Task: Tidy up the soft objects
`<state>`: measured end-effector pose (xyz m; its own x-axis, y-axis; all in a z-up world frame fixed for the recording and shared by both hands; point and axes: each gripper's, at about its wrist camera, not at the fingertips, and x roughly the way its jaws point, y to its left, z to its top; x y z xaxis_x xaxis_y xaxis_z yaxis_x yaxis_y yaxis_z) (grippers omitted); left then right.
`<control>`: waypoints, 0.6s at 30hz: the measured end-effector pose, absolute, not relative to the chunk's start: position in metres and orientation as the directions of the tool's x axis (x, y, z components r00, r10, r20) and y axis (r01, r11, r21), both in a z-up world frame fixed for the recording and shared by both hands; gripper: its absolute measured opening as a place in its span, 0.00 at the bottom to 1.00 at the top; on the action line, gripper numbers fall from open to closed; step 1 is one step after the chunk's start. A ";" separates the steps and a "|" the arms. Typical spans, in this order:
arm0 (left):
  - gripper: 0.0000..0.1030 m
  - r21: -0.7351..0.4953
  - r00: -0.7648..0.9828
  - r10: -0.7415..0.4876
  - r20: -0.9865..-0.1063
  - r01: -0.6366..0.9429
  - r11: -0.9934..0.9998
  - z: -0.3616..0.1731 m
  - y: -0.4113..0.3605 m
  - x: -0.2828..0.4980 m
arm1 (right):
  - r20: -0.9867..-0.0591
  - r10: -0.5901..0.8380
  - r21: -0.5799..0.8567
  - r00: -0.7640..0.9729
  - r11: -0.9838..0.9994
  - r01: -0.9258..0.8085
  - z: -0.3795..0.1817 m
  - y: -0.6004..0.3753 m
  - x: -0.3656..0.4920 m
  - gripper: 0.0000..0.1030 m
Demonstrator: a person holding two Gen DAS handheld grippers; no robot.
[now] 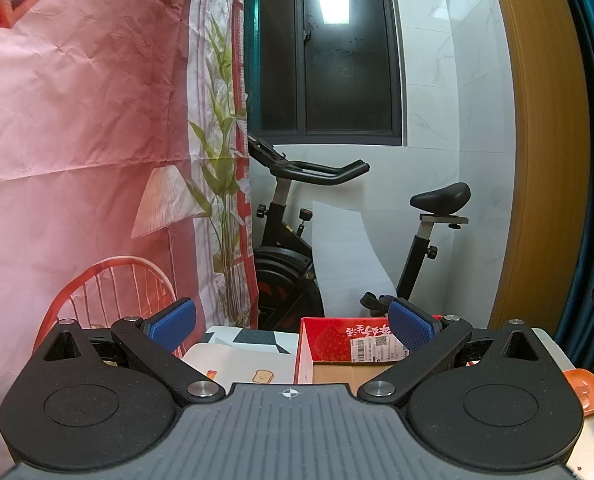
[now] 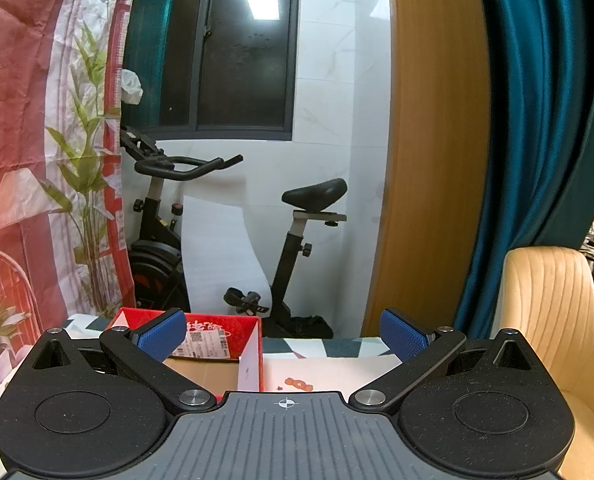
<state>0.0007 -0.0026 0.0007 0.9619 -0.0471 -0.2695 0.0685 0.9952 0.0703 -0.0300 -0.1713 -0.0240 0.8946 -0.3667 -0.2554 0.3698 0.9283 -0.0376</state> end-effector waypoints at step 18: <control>1.00 0.076 0.948 -0.037 -0.315 0.065 0.995 -0.015 -0.003 0.008 | -0.228 -0.296 -0.002 0.927 0.953 0.304 -0.036 -0.159 -0.027 1.00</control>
